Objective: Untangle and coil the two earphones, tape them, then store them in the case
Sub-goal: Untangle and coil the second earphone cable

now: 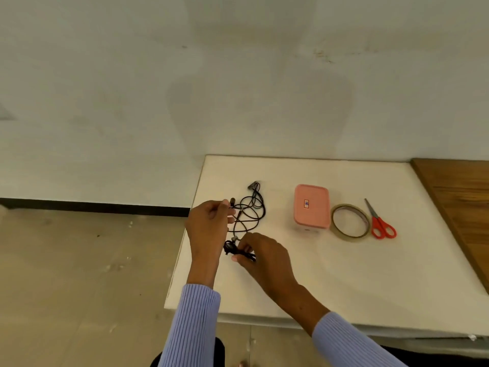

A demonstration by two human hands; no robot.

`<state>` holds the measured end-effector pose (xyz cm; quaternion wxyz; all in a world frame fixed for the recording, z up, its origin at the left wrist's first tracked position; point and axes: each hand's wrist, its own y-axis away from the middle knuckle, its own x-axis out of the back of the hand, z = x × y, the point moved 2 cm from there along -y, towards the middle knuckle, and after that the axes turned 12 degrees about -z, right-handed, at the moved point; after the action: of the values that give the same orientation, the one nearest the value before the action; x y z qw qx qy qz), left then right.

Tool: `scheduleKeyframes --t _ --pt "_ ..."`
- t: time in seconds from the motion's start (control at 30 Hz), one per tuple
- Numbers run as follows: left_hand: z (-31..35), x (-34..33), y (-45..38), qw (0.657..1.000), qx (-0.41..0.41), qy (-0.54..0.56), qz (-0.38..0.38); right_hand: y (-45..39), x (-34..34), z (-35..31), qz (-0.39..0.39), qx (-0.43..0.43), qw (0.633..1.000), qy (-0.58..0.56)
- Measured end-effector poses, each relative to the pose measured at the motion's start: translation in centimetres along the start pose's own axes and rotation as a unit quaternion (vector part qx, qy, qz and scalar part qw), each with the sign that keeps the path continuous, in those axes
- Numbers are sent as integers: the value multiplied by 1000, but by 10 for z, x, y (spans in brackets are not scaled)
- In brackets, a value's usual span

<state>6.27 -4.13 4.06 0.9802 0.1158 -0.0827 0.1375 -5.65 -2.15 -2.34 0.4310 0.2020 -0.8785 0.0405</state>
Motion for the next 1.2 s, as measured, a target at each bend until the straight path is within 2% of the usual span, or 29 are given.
scheduleKeyframes --t 0.13,0.27,0.33,0.43,0.5,0.57,0.63,0.77,0.83,0.93,1.1,1.2 --pt "-1 12 -3 1000 9 10 12 0 -23 -4 -14 61 996 59" --pt "-4 25 -6 999 17 15 23 1 -16 1 -36 36 998 44" --pt "-6 29 -6 999 19 19 22 0 -3 6 -12 25 1000 15" --pt "-6 31 -6 1000 19 20 12 -12 20 22 63 30 997 -20" --pt "-6 31 -6 1000 18 21 7 -31 29 31 71 39 997 -14" --pt "-6 30 -7 1000 16 19 2 -53 33 34 28 33 999 -10" --pt "-7 29 -8 1000 15 17 0 -74 29 33 -47 4 999 -7" --pt "-7 25 -10 1000 9 7 -7 -99 16 35 -179 -63 970 149" --pt "-8 23 -11 1000 13 11 -11 -98 13 33 -148 -52 978 136" --pt "-8 20 -11 999 20 21 -16 -89 11 32 -38 -23 986 163" --pt "-8 15 -10 999 18 5 -42 -93 14 28 -14 -33 984 176" --pt "-9 12 -10 998 14 -13 -53 -88 34 25 18 -35 997 72"
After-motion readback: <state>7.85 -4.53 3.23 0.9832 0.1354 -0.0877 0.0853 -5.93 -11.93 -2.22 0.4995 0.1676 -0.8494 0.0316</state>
